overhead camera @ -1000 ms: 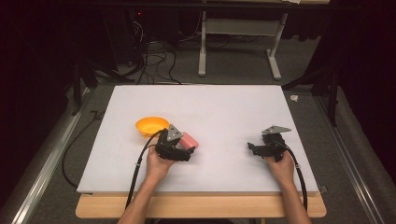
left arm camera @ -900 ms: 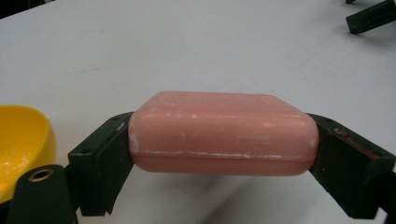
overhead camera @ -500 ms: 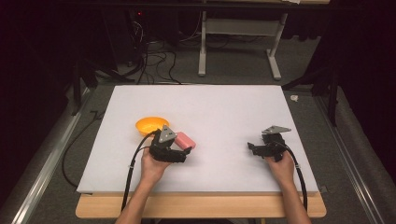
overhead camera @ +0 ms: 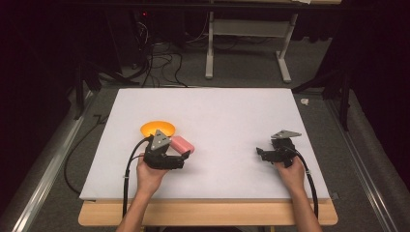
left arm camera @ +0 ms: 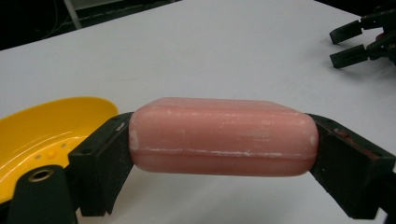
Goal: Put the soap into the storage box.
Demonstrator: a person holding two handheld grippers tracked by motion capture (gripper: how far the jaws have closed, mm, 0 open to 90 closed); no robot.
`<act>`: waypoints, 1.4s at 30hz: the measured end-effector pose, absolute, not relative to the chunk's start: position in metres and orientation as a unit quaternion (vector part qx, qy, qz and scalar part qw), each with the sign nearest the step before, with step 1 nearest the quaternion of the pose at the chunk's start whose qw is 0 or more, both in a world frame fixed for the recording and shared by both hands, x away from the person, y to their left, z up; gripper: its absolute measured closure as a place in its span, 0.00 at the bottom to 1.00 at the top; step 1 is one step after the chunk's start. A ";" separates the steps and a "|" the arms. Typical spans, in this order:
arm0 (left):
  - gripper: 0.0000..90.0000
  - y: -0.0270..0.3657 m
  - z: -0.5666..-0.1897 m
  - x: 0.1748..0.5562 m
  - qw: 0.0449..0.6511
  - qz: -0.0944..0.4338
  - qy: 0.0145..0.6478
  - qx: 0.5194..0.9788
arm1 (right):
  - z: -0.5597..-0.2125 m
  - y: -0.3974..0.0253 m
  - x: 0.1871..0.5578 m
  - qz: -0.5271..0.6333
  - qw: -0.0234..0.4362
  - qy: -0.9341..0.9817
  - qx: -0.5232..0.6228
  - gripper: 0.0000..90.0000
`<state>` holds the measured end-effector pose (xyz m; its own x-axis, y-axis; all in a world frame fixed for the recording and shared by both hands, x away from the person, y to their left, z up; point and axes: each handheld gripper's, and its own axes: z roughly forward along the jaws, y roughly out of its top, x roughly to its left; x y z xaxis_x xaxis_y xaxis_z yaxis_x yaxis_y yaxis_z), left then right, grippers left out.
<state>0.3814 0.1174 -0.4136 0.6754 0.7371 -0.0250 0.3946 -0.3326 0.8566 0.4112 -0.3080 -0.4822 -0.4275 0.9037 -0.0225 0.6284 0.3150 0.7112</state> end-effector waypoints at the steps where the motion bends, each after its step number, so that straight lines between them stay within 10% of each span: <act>1: 0.16 0.121 -0.412 0.381 0.454 0.190 0.361 0.792 | -0.482 -0.308 0.411 0.320 0.215 0.782 0.490 0.27; 42: 0.16 0.168 -0.410 0.427 0.416 0.226 0.478 0.740 | -0.482 -0.308 0.411 0.320 0.216 0.781 0.490 0.27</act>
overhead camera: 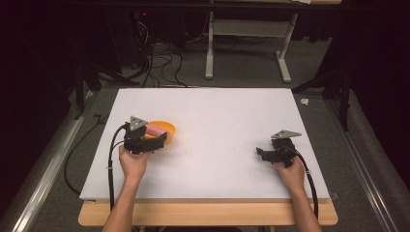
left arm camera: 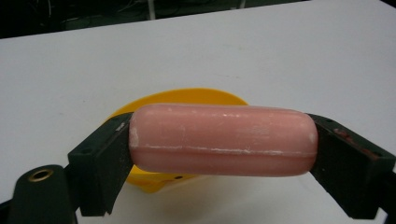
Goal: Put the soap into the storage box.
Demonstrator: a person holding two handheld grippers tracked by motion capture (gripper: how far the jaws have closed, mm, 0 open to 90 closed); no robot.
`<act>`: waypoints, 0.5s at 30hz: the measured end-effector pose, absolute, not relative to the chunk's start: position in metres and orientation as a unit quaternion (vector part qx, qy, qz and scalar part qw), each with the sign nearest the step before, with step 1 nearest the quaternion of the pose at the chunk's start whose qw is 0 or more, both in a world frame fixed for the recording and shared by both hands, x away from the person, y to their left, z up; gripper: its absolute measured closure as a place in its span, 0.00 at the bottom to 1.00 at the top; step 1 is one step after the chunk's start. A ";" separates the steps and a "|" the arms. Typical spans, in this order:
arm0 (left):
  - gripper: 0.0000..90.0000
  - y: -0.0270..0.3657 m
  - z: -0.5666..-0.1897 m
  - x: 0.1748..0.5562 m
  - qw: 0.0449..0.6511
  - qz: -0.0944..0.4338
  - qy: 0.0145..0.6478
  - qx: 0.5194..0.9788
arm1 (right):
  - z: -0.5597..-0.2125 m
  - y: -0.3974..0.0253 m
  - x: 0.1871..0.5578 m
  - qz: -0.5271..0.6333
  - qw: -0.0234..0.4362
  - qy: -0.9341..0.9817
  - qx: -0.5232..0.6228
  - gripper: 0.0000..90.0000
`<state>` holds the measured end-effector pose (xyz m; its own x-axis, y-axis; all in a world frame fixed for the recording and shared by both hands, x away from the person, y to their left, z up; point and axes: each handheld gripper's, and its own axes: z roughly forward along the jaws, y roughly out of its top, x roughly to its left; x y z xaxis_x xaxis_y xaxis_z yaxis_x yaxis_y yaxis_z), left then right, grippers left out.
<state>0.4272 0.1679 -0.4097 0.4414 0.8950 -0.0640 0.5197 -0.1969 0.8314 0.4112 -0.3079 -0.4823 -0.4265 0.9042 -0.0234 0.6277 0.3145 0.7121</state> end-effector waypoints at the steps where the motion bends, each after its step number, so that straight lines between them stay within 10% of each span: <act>1: 0.16 0.168 -0.411 0.430 0.413 0.226 0.482 0.739 | -0.482 -0.308 0.411 0.320 0.216 0.782 0.490 0.27; 15: 0.16 0.164 -0.423 0.455 0.375 0.225 0.510 0.740 | -0.482 -0.308 0.411 0.321 0.216 0.782 0.489 0.27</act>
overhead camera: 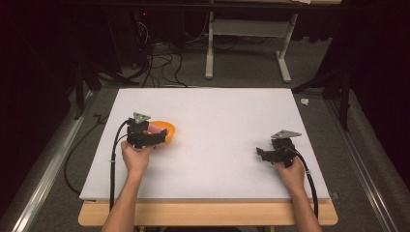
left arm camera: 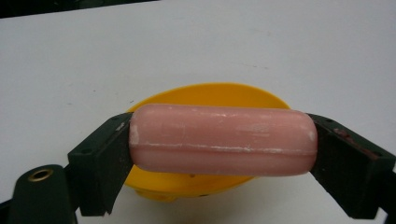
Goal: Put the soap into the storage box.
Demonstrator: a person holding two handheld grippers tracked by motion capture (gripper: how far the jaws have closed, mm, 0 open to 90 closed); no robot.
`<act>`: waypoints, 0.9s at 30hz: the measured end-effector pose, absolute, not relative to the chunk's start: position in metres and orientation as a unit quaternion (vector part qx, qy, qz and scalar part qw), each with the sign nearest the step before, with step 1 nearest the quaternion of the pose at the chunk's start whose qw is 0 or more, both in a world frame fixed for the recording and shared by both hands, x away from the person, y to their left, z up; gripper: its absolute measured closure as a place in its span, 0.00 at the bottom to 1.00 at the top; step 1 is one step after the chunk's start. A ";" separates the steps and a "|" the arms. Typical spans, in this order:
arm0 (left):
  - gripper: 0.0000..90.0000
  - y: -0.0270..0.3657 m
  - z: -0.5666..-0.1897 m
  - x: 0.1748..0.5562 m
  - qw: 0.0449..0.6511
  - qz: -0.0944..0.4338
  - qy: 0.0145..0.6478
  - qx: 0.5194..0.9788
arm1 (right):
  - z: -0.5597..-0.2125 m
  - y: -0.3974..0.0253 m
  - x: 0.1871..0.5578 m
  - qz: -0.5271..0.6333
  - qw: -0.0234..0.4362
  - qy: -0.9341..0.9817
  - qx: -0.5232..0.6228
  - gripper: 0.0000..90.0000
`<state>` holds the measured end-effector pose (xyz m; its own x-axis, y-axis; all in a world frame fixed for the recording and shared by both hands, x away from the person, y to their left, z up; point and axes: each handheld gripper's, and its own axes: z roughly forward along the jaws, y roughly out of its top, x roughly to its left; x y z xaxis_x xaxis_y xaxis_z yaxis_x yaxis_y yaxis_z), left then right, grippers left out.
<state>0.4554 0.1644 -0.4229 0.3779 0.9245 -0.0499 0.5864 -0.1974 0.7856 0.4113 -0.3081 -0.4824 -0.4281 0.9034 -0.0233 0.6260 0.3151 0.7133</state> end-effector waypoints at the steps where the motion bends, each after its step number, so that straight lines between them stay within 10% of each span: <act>1: 0.16 0.164 -0.423 0.455 0.375 0.225 0.510 0.740 | -0.482 -0.308 0.411 0.321 0.216 0.782 0.489 0.27; 27: 0.15 0.162 -0.436 0.468 0.355 0.220 0.527 0.740 | -0.482 -0.308 0.411 0.322 0.216 0.781 0.490 0.27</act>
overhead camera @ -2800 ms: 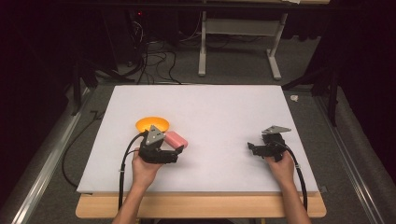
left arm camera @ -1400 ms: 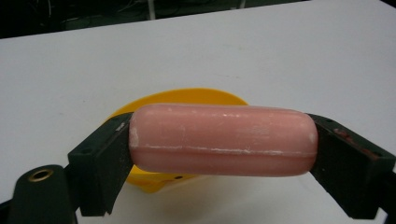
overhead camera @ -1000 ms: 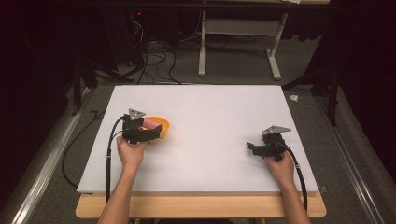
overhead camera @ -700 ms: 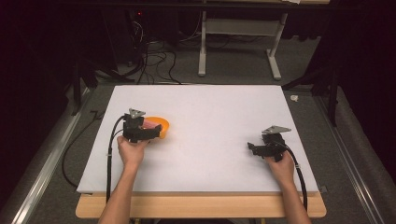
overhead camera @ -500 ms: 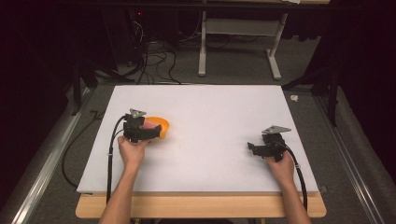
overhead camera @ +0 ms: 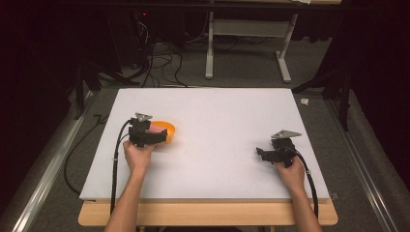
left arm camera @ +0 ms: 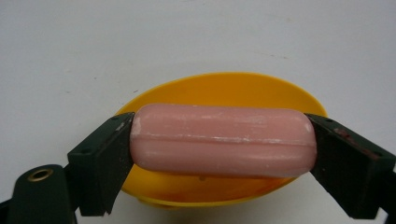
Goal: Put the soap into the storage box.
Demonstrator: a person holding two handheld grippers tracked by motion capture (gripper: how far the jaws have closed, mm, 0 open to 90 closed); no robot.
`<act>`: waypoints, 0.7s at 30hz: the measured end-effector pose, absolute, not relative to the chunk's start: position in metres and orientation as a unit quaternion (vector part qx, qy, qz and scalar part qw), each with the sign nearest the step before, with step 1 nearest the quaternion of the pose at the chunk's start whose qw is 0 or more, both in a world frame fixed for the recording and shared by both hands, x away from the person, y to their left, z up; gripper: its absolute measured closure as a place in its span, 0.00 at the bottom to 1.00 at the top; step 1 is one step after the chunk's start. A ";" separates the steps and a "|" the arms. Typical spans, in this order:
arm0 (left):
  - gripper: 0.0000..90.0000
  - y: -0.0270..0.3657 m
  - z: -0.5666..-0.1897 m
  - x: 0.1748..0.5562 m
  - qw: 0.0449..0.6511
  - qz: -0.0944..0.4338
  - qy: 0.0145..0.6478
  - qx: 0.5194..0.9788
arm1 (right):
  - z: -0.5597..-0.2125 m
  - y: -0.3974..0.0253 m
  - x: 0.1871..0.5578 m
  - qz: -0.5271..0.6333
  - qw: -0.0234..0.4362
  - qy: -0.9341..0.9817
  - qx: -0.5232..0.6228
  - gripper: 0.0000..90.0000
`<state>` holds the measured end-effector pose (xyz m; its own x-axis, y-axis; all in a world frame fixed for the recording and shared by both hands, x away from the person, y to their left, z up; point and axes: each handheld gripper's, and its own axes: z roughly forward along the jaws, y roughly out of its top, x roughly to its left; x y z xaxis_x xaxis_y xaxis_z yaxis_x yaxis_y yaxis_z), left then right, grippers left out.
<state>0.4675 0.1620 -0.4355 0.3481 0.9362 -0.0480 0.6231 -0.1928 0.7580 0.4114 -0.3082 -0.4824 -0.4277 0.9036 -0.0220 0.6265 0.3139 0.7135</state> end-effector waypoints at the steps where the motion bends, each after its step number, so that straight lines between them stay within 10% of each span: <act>1: 0.15 0.162 -0.436 0.468 0.358 0.219 0.528 0.738 | -0.482 -0.308 0.411 0.321 0.216 0.781 0.490 0.27; 21: 0.06 0.162 -0.431 0.465 0.389 0.226 0.513 0.731 | -0.482 -0.308 0.411 0.321 0.215 0.781 0.490 0.27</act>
